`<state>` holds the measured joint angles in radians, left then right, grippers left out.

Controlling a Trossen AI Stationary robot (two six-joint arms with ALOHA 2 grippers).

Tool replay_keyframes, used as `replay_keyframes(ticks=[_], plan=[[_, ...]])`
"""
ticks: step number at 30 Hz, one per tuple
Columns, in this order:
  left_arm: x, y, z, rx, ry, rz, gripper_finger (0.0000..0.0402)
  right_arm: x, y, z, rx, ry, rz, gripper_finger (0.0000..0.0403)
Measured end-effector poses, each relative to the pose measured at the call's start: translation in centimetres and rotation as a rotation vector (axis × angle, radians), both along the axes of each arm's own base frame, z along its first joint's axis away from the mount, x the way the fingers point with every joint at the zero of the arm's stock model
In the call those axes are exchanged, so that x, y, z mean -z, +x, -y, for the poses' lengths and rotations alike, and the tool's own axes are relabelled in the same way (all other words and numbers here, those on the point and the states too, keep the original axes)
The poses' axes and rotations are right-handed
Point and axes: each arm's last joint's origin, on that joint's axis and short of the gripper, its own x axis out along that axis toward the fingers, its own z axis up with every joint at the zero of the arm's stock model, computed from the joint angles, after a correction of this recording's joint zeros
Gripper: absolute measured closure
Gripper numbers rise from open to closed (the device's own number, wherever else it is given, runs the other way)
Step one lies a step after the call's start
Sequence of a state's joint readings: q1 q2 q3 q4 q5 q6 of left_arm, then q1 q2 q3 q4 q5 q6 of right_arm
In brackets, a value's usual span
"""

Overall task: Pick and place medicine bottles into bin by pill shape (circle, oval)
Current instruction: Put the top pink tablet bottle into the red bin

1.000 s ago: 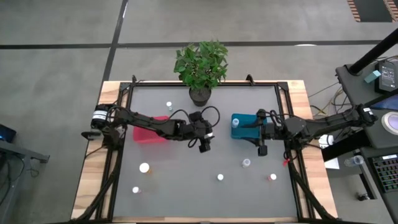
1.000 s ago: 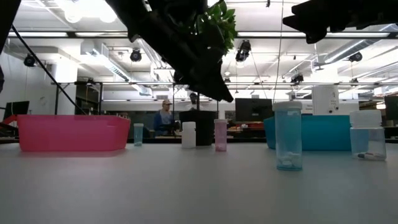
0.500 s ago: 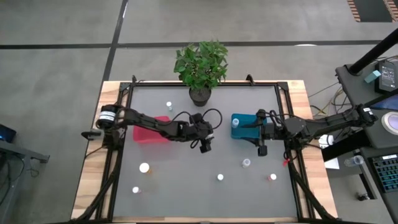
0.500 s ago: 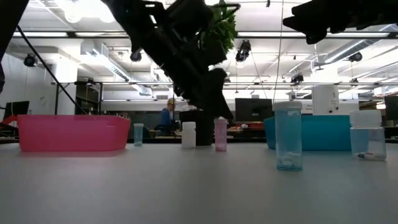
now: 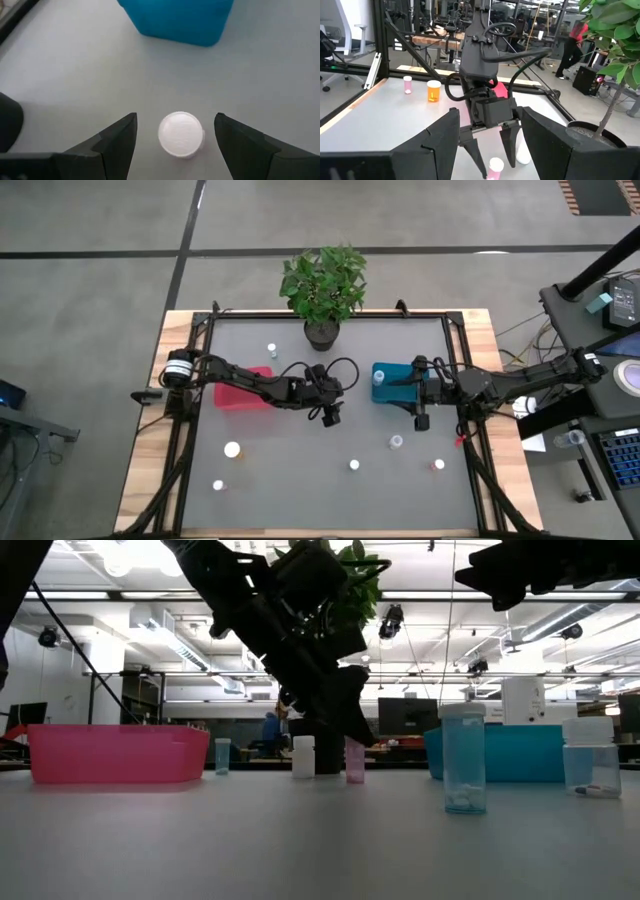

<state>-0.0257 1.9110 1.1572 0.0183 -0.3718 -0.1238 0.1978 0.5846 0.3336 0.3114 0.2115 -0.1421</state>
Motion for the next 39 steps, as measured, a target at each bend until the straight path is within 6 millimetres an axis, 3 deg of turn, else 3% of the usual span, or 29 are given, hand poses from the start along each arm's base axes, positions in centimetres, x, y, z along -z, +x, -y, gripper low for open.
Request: replay_keyframes(ticks=[16,21,29,39], plan=[[0.0,0.0,0.1,-0.001,0.002,0.001,0.0304,0.0,0.0,0.0,0.0,-0.001,-0.001,0.0202],[-0.6,-0.1,0.7,0.014,0.001,0.013,0.0309,0.0,0.0,0.0,-0.001,-0.005,-0.004,0.0202],[-3.4,-1.2,2.5,0.038,0.014,0.052,0.0306,0.1,0.0,0.0,-0.001,-0.01,-0.011,0.0202],[-6.8,-6.6,4.2,-0.154,0.024,-0.108,0.0306,0.2,0.0,0.0,-0.001,-0.011,-0.019,0.0202]])
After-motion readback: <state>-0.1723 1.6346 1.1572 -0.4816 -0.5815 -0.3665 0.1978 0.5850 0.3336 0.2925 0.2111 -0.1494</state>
